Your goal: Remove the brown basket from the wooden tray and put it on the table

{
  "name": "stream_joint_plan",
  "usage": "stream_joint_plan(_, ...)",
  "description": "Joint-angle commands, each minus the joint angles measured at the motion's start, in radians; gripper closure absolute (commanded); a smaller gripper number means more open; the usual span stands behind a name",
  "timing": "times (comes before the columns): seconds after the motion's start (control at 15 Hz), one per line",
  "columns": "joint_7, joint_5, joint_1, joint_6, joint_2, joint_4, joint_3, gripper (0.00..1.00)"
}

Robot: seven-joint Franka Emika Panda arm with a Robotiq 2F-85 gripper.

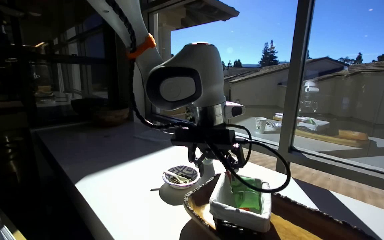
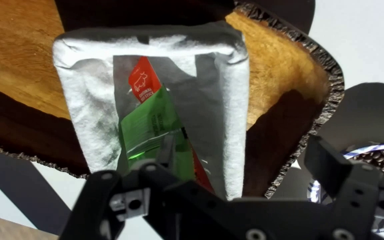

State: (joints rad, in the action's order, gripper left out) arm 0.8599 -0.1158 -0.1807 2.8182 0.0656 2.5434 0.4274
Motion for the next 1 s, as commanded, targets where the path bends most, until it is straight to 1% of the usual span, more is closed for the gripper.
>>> stream_joint_plan(0.0, -0.005, -0.038, 0.003, -0.013, 0.098, -0.075, -0.020, 0.00)
stream_joint_plan(0.13, -0.023, -0.045, 0.004, -0.027, 0.127, -0.092, -0.032, 0.00)
stream_joint_plan(0.27, -0.044, -0.042, 0.005, -0.034, 0.154, -0.104, -0.041, 0.04)
stream_joint_plan(0.33, -0.052, -0.043, 0.004, -0.038, 0.165, -0.109, -0.047, 0.02)
stream_joint_plan(0.4, -0.060, -0.045, 0.003, -0.038, 0.175, -0.113, -0.053, 0.04)
stream_joint_plan(0.47, -0.069, -0.046, 0.002, -0.039, 0.183, -0.117, -0.057, 0.09)
stream_joint_plan(0.53, -0.076, -0.047, 0.000, -0.036, 0.190, -0.121, -0.061, 0.14)
stream_joint_plan(0.6, -0.077, -0.050, -0.002, -0.030, 0.197, -0.125, -0.066, 0.25)
stream_joint_plan(0.67, -0.122, -0.001, -0.077, -0.032, 0.192, -0.127, -0.136, 0.37)
stream_joint_plan(0.73, -0.129, -0.002, -0.089, -0.034, 0.197, -0.131, -0.149, 0.45)
stream_joint_plan(0.87, -0.141, -0.007, -0.124, -0.035, 0.203, -0.137, -0.187, 0.54)
stream_joint_plan(0.93, -0.144, -0.008, -0.138, -0.032, 0.207, -0.138, -0.201, 0.70)
